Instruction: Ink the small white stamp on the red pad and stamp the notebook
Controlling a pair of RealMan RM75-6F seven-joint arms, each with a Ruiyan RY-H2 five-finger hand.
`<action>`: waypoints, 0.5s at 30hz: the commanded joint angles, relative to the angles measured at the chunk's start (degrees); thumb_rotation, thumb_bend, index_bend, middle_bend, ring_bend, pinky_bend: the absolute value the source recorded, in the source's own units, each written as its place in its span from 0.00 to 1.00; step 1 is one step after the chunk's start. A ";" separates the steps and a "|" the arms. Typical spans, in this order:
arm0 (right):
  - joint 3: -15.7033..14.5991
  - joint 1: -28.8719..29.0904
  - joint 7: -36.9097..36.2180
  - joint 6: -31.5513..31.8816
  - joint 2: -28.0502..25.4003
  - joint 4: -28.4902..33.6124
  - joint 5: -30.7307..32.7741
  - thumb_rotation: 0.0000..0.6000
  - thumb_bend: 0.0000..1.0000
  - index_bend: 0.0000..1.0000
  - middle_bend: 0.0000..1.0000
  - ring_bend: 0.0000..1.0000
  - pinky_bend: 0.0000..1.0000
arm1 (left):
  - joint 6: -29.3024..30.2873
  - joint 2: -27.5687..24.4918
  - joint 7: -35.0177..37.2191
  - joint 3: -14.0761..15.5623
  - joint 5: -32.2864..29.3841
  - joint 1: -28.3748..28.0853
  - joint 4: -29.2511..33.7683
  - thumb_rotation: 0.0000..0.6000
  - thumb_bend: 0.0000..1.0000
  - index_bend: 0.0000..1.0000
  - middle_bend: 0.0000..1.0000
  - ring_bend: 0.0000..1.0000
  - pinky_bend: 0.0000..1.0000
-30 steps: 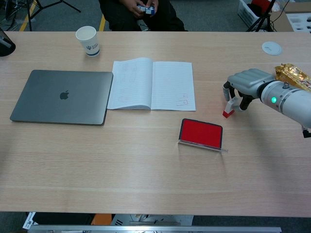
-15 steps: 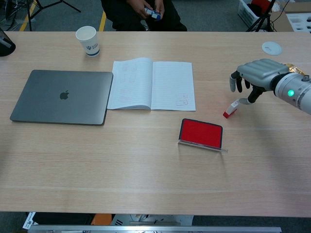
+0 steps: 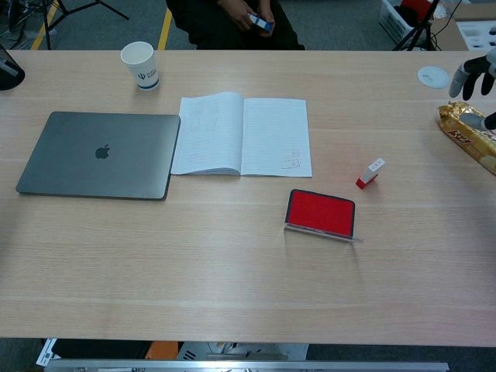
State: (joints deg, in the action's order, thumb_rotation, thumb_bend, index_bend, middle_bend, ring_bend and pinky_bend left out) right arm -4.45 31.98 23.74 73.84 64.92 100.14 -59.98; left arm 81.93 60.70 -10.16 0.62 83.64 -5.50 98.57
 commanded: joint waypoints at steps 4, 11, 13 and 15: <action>-1.04 -8.15 -6.38 8.35 -2.48 -0.43 -7.12 1.00 0.28 0.47 0.51 0.45 0.37 | 6.11 3.93 3.11 -2.18 3.85 0.92 -3.60 1.00 0.18 0.29 0.21 0.27 0.25; -1.18 -14.93 -11.07 14.51 -3.70 -1.14 -11.41 1.00 0.28 0.51 0.54 0.48 0.37 | 11.77 6.17 6.67 -3.36 7.53 1.78 -6.39 1.00 0.18 0.29 0.21 0.27 0.25; -0.99 -16.55 -11.86 15.72 -4.00 -1.43 -12.08 1.00 0.28 0.51 0.54 0.48 0.37 | 12.91 6.43 6.98 -3.41 8.18 2.15 -6.56 1.00 0.18 0.29 0.21 0.27 0.25; -0.82 -17.56 -12.24 15.94 -4.21 -1.63 -12.29 1.00 0.28 0.51 0.54 0.48 0.37 | 13.18 6.37 6.89 -3.23 8.58 2.33 -6.49 1.00 0.18 0.29 0.22 0.27 0.25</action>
State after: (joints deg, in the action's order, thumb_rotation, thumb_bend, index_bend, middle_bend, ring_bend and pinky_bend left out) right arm -5.41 15.06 12.00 89.44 61.03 98.75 -71.85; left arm 94.97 66.96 -3.37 -2.60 92.06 -3.31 92.18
